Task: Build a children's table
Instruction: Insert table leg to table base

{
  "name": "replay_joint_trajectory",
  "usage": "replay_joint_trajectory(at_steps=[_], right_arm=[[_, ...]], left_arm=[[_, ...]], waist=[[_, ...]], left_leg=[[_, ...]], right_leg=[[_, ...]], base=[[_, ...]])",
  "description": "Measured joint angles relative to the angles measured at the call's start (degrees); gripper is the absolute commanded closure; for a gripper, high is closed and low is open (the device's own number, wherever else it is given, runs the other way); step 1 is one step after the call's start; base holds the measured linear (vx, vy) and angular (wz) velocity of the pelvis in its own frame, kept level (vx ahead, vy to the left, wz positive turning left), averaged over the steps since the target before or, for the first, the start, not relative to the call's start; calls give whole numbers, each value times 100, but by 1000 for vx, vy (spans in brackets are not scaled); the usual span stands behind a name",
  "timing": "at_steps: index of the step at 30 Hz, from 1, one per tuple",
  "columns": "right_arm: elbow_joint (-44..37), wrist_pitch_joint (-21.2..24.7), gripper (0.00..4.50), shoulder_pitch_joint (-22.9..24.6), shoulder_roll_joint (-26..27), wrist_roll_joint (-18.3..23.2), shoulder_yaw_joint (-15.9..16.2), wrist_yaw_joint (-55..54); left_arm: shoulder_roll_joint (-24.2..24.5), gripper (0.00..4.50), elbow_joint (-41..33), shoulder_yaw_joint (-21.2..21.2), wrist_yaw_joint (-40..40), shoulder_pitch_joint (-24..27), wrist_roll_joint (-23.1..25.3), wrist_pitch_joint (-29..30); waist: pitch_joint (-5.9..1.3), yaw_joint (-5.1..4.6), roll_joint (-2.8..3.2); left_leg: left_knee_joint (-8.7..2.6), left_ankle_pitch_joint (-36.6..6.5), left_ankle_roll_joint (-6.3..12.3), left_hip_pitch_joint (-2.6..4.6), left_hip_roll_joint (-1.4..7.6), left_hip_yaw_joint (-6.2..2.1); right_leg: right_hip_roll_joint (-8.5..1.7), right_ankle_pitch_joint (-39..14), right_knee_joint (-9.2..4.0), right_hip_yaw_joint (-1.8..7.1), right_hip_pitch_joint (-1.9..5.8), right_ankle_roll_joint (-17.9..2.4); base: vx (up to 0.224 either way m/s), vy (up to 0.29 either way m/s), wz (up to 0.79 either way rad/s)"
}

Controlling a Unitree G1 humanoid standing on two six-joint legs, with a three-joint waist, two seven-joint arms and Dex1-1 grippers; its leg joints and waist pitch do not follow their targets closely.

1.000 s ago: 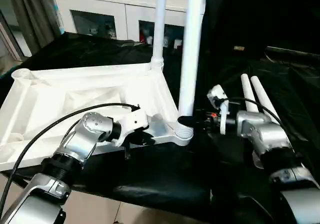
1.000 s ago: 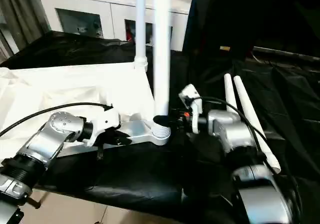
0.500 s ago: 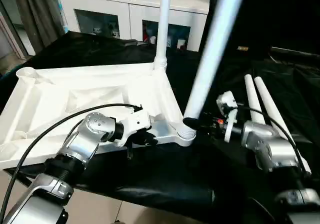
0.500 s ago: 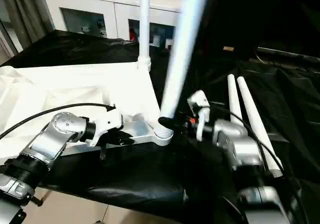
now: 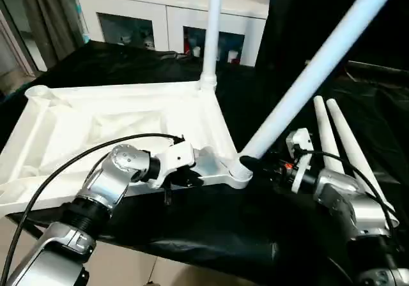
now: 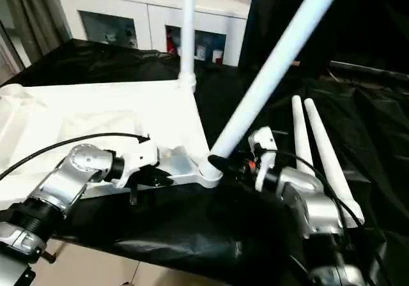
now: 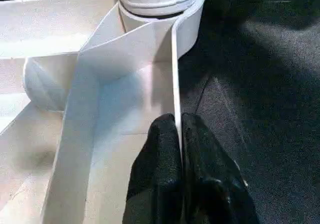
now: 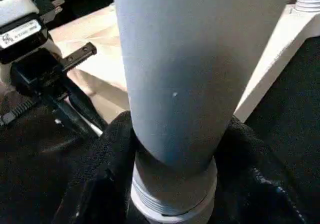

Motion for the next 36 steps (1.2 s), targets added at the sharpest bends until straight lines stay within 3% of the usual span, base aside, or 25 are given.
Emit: replay_joint_trajectory(at_steps=[7, 15, 25, 36], right_arm=[[-219, -55, 258, -87, -206, -295, 374, -42], [-204, 283, 258, -468, -508, -484, 720, 220], [400, 292, 258, -1053, -708, -593, 1017, 935], [738, 129, 258, -1293, -769, -614, 1301, 1656]], left_arm=[[0, 450, 64, 0, 1, -12, 22, -41], [9, 450, 86, -7, -14, -22, 31, -75], [68, 450, 81, -7, -261, -26, 12, -97], [234, 450, -123, -88, -673, 47, -26, -28]], waist=[[-2, -18, 7], [-4, -26, 6], [-8, -30, 3], [-24, -11, -21]], left_leg=[[0, 0, 0, 18, 0, 0], [0, 0, 0, 21, 0, -2], [-5, -1, 0, 21, 0, -1], [-2, -1, 0, 29, 1, -1]], right_leg=[[0, -19, 0, 0, 16, 32], [0, -19, 1, 2, 19, 32], [1, -9, 2, 2, 19, 13], [0, -9, 1, 2, 33, 13]], base=[[0, 0, 0], [0, 0, 0], [0, 0, 0], [0, 0, 0]])
